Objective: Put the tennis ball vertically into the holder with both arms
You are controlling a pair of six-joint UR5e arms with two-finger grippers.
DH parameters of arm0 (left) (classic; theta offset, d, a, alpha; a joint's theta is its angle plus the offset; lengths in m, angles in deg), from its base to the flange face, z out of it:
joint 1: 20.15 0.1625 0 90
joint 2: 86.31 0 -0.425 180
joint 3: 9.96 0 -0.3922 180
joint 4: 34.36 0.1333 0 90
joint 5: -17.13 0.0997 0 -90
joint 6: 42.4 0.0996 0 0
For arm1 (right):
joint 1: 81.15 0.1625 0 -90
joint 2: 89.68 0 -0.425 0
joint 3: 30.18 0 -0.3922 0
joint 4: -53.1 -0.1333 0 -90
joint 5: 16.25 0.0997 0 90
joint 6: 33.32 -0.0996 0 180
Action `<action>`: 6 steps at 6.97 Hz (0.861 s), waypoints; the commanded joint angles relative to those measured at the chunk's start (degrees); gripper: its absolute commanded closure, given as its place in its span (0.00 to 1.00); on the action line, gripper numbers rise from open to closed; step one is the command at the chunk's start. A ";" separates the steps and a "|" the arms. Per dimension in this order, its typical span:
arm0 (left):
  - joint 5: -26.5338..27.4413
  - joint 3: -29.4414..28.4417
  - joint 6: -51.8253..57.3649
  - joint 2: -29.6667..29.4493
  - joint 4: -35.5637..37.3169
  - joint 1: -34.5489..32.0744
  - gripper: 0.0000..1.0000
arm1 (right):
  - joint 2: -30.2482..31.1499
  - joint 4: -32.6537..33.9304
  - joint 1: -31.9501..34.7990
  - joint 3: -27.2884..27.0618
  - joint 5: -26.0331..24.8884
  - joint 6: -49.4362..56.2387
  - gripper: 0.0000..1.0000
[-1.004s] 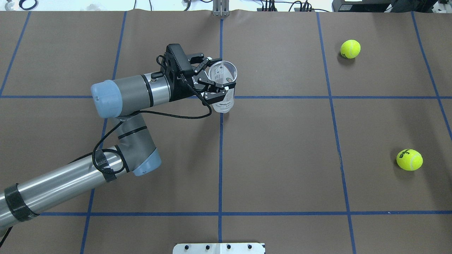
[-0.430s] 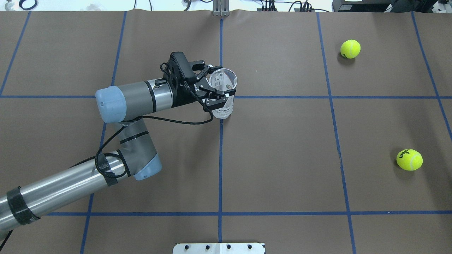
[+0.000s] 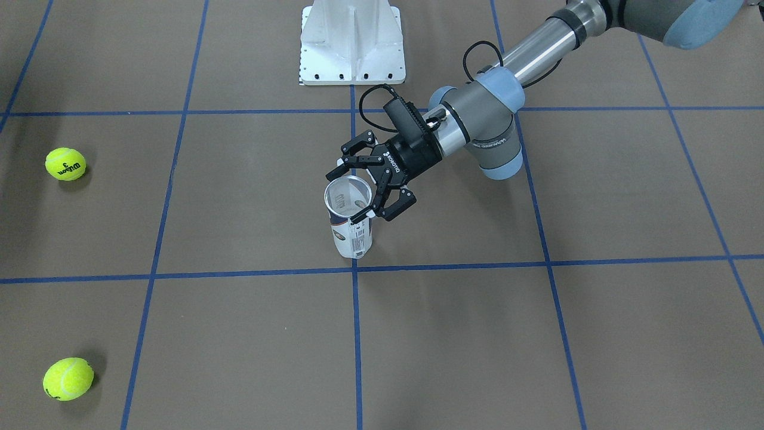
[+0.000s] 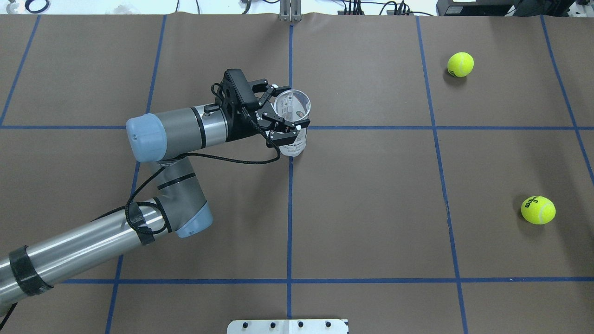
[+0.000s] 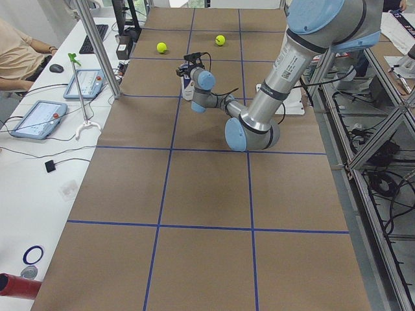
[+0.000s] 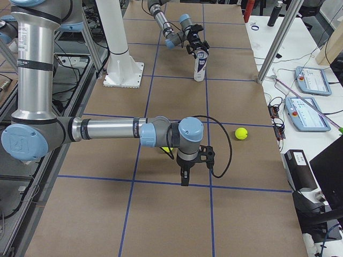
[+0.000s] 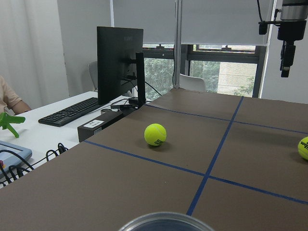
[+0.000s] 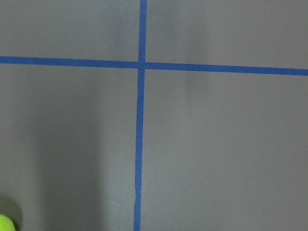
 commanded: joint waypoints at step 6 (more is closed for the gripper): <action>0.15 -2.29 0.01 -0.05 -0.78 1.08 0.02 | 0.00 -0.18 -0.44 -1.09 3.95 -0.09 0.00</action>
